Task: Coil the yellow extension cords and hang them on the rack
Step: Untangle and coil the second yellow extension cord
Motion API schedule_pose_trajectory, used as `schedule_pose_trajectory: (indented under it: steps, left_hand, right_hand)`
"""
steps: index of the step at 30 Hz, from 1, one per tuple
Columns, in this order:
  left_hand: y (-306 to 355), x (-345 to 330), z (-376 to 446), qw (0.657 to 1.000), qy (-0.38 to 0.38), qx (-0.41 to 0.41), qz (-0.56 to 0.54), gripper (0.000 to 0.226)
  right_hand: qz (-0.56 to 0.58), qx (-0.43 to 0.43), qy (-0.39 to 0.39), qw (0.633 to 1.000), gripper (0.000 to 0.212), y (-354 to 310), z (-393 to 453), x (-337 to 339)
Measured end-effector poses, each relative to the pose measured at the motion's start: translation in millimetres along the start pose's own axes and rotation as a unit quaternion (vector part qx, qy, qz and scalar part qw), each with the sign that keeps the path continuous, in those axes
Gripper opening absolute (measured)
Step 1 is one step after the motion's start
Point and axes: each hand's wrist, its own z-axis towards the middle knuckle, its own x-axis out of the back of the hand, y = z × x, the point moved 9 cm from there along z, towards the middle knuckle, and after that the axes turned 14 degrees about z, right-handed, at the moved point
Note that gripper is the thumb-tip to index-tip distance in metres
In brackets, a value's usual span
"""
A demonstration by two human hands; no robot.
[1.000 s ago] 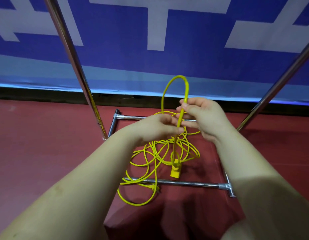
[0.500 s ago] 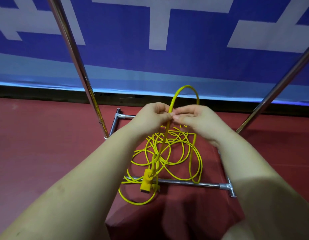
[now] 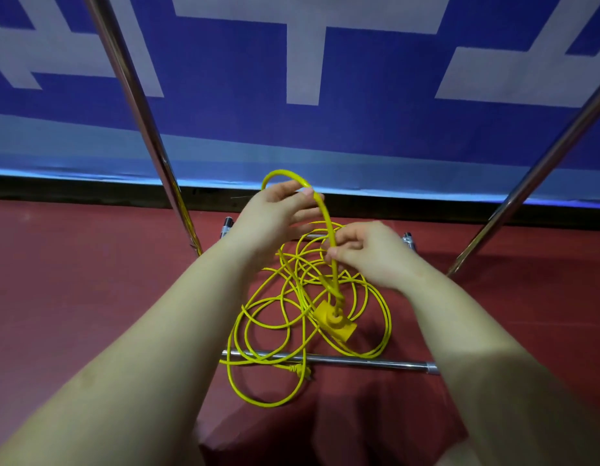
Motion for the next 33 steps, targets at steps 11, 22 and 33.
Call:
schedule_pose_trajectory:
  steps: [11, 22, 33]
  left_hand:
    - [-18, -38, -14, 0.928, -0.177, -0.052, 0.324, 0.013]
    - [-1, -7, -2, 0.978, -0.003, -0.072, 0.196, 0.02]
    - [-3, 13, -10, 0.992, 0.076, 0.038, 0.097, 0.041]
  right_hand:
    - [0.31, 0.006, 0.16, 0.937, 0.014, -12, -7, 43]
    - [0.2, -0.006, 0.05, 0.978, 0.008, -11, -4, 21]
    - [0.248, 0.048, 0.087, 0.964, 0.008, -21, -7, 22]
